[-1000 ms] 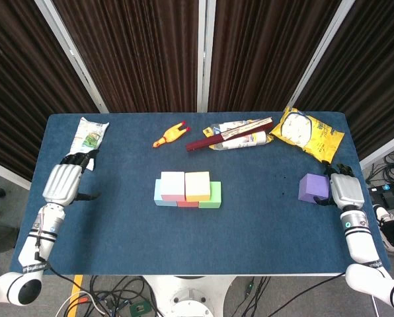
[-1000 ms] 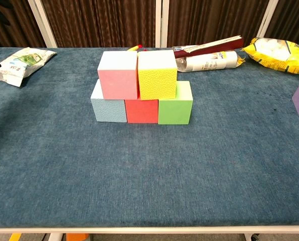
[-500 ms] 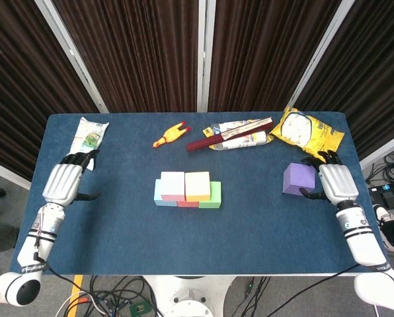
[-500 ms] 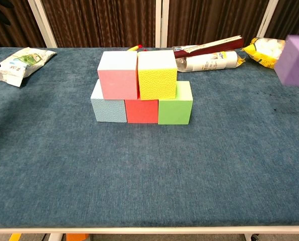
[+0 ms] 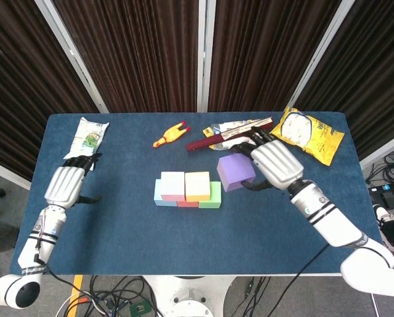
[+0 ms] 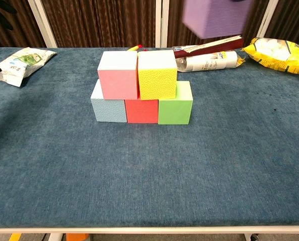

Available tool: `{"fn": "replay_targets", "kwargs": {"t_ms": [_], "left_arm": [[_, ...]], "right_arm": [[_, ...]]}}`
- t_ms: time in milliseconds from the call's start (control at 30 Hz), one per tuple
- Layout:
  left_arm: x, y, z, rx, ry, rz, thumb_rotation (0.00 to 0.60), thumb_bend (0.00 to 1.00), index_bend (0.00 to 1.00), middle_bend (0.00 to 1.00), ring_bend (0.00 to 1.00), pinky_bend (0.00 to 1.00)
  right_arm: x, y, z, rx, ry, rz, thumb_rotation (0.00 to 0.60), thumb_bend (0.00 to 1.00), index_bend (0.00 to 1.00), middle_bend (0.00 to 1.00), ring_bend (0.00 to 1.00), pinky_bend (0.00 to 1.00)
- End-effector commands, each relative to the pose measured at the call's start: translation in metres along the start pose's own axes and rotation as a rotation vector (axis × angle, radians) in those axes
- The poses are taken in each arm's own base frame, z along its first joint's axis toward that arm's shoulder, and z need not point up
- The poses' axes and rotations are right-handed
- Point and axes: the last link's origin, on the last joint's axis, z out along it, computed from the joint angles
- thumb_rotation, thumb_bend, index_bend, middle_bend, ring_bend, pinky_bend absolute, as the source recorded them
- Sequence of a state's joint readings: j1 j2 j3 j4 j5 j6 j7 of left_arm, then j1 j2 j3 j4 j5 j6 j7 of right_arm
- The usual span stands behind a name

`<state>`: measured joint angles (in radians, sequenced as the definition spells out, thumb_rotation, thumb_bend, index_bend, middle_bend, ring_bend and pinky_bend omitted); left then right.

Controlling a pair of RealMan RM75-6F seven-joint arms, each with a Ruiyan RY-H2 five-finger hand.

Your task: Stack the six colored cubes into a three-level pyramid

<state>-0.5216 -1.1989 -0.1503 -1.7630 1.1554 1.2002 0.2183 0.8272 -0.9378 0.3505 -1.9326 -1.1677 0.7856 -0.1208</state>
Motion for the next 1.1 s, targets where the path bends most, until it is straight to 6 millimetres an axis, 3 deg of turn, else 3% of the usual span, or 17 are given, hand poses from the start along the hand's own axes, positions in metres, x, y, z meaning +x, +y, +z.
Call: {"fn": "replay_targets", "kwargs": {"t_ms": [33, 433, 1100], "left_arm": [[0.000, -0.001, 0.000, 0.003, 0.001, -0.006, 0.600, 0.04, 0.14, 0.21, 0.14, 0.20], [-0.003, -0.004, -0.002, 0.005, -0.003, -0.032, 0.600, 0.04, 0.14, 0.21, 0.14, 0.20], [-0.004, -0.006, -0.002, 0.007, -0.008, -0.040, 0.600, 0.04, 0.14, 0.20, 0.13, 0.20]], "right_arm": [[-0.011, -0.022, 0.024, 0.038, -0.039, -0.007, 0.600, 0.16, 0.26, 0.38, 0.10, 0.01], [-0.036, -0.054, 0.055, -0.041, -0.036, -0.025, 0.600, 0.14, 0.26, 0.38, 0.10, 0.00], [-0.049, -0.092, 0.068, -0.110, -0.010, -0.007, 0.600, 0.12, 0.25, 0.38, 0.10, 0.00]]}}
